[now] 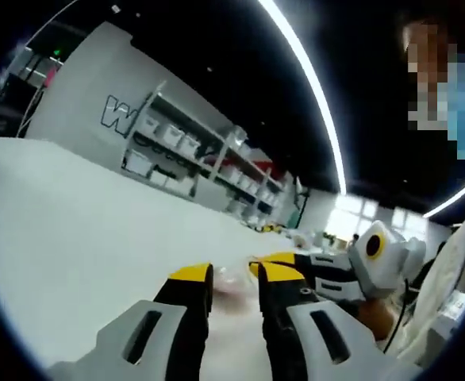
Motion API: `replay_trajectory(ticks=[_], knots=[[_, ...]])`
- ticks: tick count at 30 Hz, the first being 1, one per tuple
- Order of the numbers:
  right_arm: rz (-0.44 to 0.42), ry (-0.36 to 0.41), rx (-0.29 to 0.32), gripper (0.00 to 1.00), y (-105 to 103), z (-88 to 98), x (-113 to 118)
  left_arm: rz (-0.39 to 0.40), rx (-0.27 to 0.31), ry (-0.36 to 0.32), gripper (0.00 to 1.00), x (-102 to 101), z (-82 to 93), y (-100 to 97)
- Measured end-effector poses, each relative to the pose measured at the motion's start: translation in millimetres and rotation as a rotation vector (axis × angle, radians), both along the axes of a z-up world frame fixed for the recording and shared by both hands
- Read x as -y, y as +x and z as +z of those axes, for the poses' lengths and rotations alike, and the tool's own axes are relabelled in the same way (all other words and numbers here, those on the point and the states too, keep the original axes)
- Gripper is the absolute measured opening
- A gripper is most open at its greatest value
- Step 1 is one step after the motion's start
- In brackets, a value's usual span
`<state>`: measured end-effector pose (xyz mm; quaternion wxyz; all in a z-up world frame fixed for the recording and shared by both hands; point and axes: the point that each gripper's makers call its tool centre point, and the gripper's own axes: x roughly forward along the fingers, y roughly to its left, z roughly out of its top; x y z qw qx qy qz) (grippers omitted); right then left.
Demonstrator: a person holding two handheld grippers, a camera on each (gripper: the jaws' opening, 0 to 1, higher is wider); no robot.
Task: Open the resealable bag by pulling the two sides of the seal apart until the entire bag opening is separated and visibly accessible.
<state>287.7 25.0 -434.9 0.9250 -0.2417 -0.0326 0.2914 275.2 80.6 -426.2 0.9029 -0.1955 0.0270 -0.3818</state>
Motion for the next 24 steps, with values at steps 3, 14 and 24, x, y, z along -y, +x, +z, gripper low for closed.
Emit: replay_trajectory(ticks=[3,14,24], knots=[[-0.004,-0.001,0.001,0.0,0,0.2,1,0.069,0.071,0.092,0.28,-10,0.4,4.3],[-0.004,0.004,0.002,0.0,-2,-0.9,-2,0.169,0.263,0.233,0.58,-24,14.1,-1.0],[-0.007,0.003,0.004,0.0,-3,-1.9,-2,0.209,0.292,0.254,0.84,-31,16.2,1.1]])
